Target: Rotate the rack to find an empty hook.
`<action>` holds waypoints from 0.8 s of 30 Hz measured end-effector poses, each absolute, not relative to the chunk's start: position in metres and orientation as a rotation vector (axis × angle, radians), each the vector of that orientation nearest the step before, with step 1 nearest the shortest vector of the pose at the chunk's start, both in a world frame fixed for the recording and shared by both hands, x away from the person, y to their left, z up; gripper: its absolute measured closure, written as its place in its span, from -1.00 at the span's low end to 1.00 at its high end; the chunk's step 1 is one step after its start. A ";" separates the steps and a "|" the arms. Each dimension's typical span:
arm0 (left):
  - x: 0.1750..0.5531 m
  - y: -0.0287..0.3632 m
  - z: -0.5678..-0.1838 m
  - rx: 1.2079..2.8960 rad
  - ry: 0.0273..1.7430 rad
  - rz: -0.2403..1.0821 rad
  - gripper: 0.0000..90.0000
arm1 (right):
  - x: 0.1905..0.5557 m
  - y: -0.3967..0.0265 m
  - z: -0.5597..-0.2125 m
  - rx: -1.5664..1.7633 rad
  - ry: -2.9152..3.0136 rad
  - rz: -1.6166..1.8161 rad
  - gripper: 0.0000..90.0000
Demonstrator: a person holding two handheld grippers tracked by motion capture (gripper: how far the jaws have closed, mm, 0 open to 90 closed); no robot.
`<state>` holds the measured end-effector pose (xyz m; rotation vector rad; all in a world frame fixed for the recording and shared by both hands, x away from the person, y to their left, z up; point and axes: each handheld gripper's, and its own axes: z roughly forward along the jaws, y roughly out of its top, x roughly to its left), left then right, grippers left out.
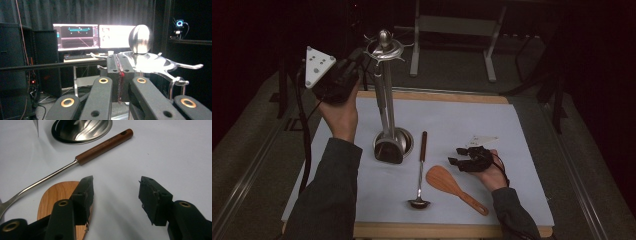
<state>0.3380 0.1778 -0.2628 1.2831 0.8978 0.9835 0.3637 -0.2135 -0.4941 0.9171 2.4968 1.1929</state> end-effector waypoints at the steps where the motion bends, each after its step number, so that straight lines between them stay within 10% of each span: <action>1: 0.341 0.179 -0.262 1.284 0.906 0.984 1.00 | 0.364 -0.214 -0.494 0.917 2.497 1.191 0.01; 24: 0.352 0.188 -0.260 1.302 0.923 1.007 1.00 | 0.364 -0.218 -0.495 0.921 2.494 1.193 0.01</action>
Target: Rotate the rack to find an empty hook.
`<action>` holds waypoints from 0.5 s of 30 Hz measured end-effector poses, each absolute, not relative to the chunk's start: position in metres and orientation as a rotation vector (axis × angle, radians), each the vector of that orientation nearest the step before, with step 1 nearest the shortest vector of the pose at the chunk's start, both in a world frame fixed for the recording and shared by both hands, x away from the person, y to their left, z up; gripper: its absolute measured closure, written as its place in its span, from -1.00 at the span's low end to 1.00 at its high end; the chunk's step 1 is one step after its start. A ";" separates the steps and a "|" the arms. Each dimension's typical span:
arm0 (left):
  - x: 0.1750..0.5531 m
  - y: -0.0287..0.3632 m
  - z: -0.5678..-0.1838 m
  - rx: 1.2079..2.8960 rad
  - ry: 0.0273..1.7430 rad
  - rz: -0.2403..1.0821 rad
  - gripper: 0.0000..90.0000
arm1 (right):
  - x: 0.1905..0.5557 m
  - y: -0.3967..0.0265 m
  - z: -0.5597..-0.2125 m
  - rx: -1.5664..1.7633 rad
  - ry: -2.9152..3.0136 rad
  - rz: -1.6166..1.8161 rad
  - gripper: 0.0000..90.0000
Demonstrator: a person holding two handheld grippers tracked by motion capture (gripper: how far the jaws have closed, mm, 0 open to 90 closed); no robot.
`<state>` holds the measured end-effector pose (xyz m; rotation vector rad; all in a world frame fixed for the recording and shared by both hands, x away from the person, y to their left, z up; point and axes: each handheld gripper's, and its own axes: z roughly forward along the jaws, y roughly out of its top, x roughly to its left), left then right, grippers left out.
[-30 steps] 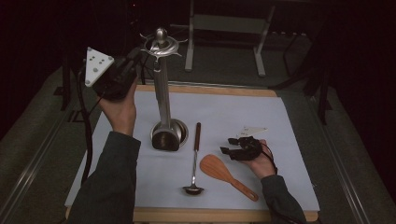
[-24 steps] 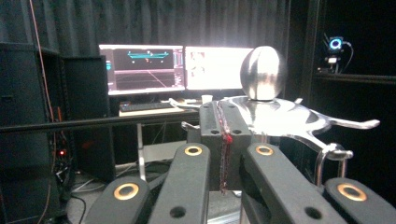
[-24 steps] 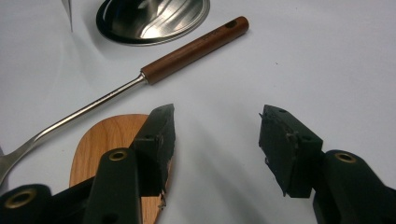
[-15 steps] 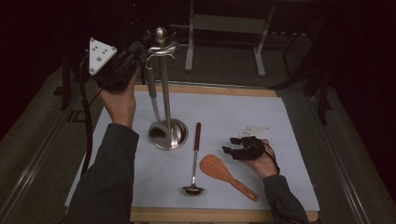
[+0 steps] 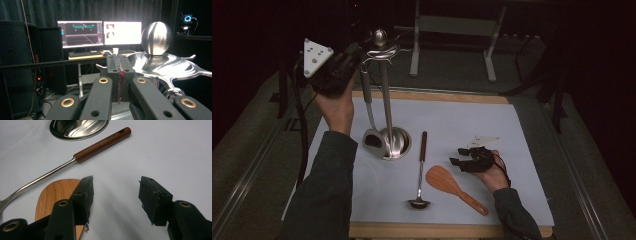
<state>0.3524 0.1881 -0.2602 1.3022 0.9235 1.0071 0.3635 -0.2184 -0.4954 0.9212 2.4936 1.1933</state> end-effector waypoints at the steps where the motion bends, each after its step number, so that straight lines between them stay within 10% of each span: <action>1: 0.352 0.188 -0.260 1.302 0.923 1.007 1.00 | 0.364 -0.219 -0.495 0.921 2.494 1.192 0.01; 15: 0.353 0.192 -0.262 1.305 0.942 1.036 1.00 | 0.363 -0.223 -0.498 0.936 2.491 1.189 0.01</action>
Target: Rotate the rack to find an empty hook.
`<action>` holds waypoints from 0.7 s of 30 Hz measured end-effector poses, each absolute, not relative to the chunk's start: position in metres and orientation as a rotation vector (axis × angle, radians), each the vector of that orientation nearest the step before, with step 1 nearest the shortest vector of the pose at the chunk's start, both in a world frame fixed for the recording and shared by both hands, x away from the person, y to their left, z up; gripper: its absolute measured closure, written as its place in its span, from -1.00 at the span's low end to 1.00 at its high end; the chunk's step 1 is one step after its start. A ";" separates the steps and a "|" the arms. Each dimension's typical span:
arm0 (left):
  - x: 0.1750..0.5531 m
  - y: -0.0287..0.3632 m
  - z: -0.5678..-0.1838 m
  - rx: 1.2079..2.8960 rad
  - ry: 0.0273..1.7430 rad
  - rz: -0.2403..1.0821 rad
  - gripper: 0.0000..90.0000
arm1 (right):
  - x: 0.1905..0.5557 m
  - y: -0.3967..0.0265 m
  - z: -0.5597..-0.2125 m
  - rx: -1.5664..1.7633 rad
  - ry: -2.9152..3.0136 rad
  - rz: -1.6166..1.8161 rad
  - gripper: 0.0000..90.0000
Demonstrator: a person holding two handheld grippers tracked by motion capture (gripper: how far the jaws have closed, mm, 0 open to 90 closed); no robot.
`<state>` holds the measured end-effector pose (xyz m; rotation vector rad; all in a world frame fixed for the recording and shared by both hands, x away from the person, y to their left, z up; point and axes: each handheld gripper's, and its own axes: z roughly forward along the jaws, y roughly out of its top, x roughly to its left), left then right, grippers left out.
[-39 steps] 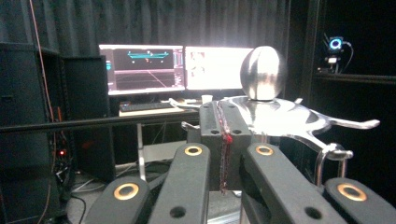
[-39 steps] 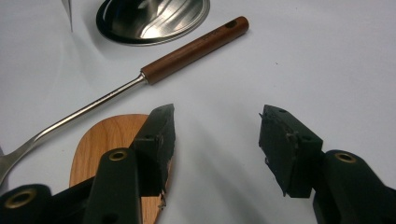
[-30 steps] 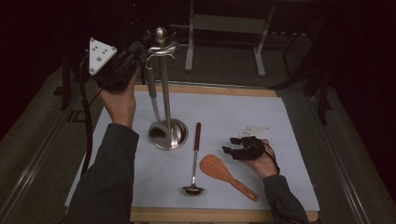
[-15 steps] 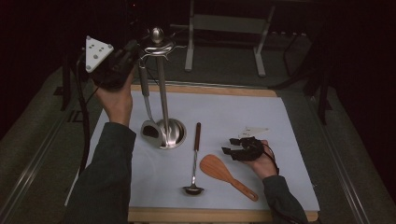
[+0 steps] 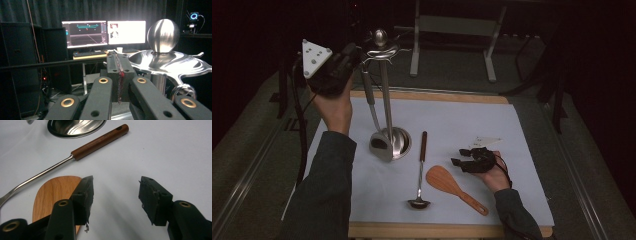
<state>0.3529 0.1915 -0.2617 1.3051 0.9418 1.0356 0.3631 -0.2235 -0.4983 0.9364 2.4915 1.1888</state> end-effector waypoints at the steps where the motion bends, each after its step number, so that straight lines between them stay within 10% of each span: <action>1: 0.353 0.191 -0.262 1.308 0.940 1.039 1.00 | 0.363 -0.224 -0.498 0.936 2.490 1.192 0.01; 21: 0.329 0.221 -0.322 1.532 0.960 0.962 0.89 | 0.363 -0.219 -0.498 0.928 2.494 1.186 0.01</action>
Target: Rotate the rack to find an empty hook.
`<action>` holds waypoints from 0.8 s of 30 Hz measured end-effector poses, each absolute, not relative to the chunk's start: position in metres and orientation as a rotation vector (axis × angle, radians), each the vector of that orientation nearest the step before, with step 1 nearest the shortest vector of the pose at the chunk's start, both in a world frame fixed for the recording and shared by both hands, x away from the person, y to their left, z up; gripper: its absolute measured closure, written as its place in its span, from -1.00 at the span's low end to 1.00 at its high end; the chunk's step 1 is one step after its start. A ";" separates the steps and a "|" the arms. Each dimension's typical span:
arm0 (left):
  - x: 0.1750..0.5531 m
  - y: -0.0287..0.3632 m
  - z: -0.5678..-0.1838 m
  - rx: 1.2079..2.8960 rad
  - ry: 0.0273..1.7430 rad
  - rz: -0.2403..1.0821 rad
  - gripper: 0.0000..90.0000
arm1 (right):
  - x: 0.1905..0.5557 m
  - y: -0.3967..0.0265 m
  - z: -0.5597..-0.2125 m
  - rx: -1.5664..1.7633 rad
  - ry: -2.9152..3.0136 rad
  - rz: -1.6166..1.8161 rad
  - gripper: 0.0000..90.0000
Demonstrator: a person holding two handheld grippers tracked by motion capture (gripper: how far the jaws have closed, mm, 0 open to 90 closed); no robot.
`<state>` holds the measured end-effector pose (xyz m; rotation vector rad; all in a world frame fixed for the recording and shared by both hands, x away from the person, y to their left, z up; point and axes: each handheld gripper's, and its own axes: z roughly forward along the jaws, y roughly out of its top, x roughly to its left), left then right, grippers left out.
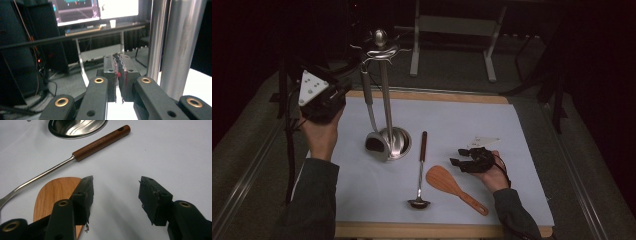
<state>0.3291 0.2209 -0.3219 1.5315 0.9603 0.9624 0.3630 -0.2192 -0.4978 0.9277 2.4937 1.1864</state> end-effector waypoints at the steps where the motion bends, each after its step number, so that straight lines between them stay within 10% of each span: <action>1: 0.326 0.223 -0.330 1.536 0.978 0.967 0.88 | 0.363 -0.219 -0.498 0.926 2.494 1.187 0.01; 24: 0.280 0.250 -0.488 1.673 1.224 0.729 0.68 | 0.363 -0.208 -0.497 0.913 2.495 1.170 0.02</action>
